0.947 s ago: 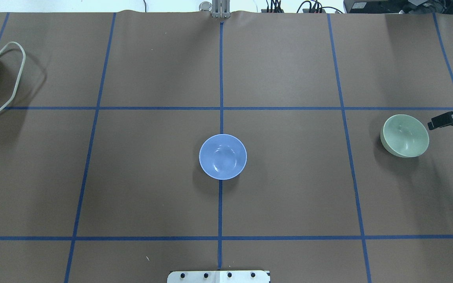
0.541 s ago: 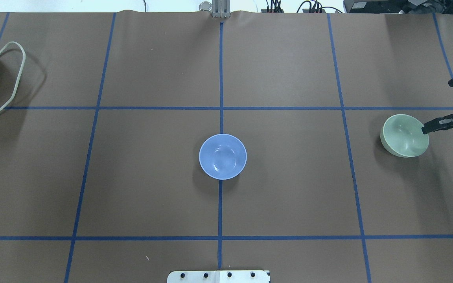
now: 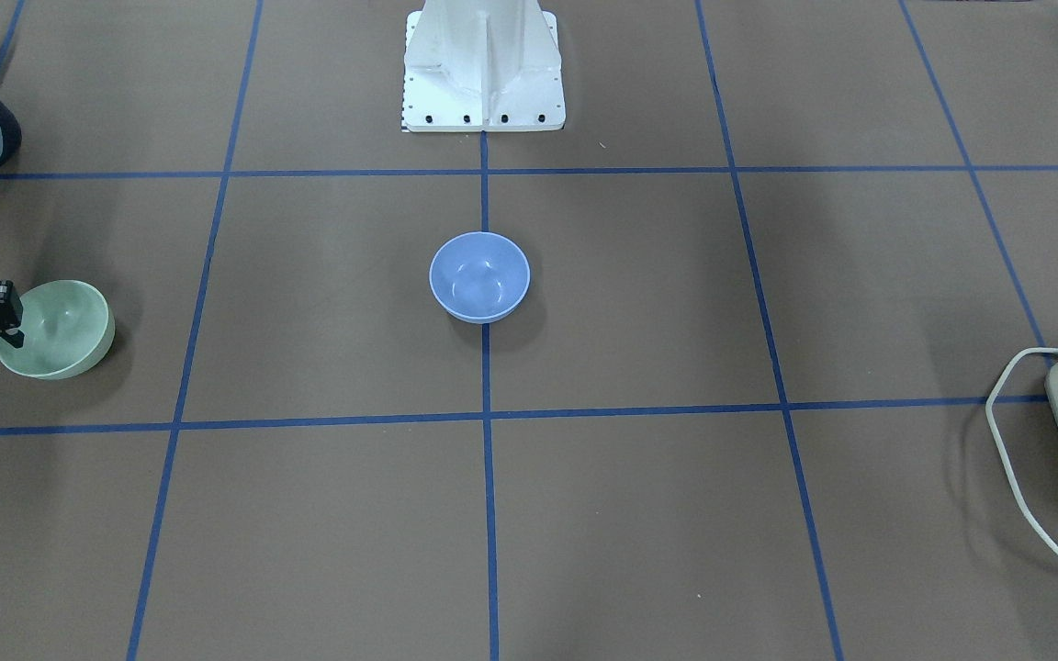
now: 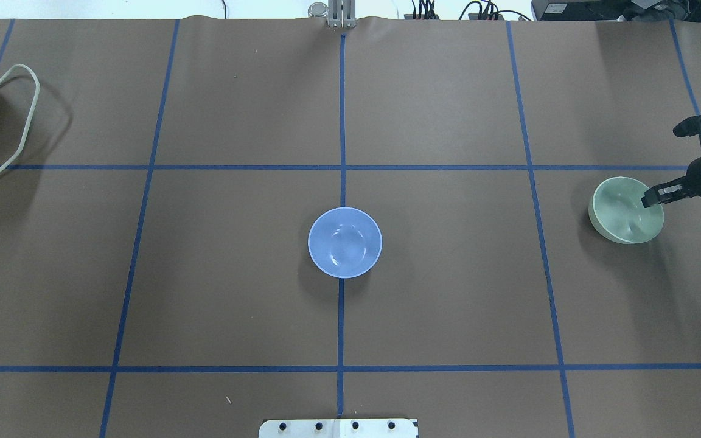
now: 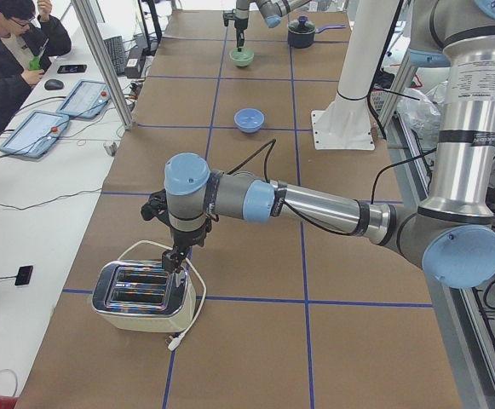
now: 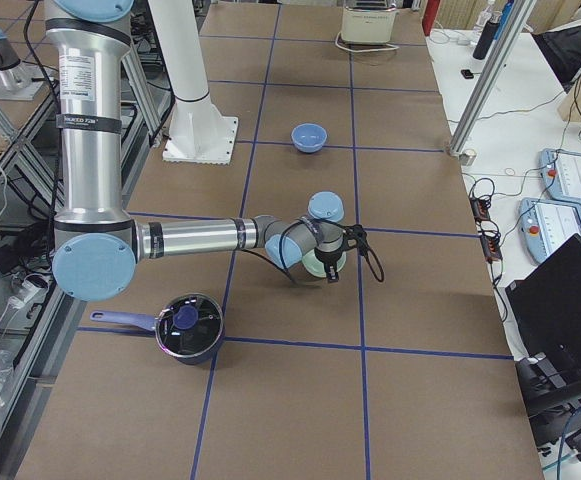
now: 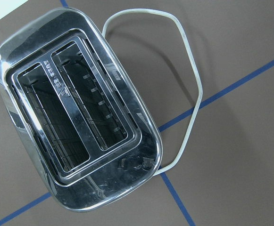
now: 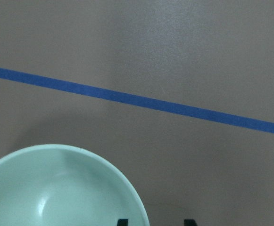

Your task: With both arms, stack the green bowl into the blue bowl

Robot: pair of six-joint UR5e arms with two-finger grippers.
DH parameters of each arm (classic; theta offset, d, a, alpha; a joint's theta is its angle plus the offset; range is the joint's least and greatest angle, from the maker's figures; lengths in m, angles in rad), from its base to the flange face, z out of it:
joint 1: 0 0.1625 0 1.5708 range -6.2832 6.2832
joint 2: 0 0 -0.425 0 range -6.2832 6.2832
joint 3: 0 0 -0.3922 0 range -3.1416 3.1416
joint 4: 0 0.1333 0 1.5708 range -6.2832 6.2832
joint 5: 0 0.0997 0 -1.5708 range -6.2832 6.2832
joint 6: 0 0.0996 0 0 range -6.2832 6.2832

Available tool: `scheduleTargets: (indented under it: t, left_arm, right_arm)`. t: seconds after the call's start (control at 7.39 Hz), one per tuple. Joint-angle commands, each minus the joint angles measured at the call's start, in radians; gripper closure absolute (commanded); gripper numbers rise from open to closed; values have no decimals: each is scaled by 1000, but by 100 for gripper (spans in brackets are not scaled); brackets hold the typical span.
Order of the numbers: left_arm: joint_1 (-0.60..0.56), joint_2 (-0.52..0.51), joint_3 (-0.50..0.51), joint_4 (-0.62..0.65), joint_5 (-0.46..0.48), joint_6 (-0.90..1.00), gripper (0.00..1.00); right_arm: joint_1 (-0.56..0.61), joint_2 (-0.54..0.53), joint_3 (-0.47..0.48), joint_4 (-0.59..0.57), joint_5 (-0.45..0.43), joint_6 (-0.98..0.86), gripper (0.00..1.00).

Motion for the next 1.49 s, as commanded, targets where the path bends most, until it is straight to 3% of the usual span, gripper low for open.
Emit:
scheduleTargets:
  t: [0.0,0.54,0.68,0.81,0.95,1.08,1.35]
  left_arm:
    - [-1,0,0,-2,0,0,2]
    - [-1,2,-3,1,2,-10,2]
    - [-2,43,-1,1,-3,-85,2]
    - [-4,63,-20,-19,-40,-328,2]
    - [-4,91,-58,-37,-41,-434,2]
    - [-4,97,-52,-54,-44,-435,2]
    - [-4,115,-58,-66,-46,-434,2]
  right_arm:
    - [-4,1,-3,-1,0,-7,100]
    - [4,33,54,-8,52,5,100]
    - [10,87,62,-10,75,58,100]
    - [8,156,66,-10,78,186,100]
    - [2,215,82,-13,92,312,100]
    - [-19,263,136,-80,119,410,100]
    - [-126,447,261,-459,77,533,100]
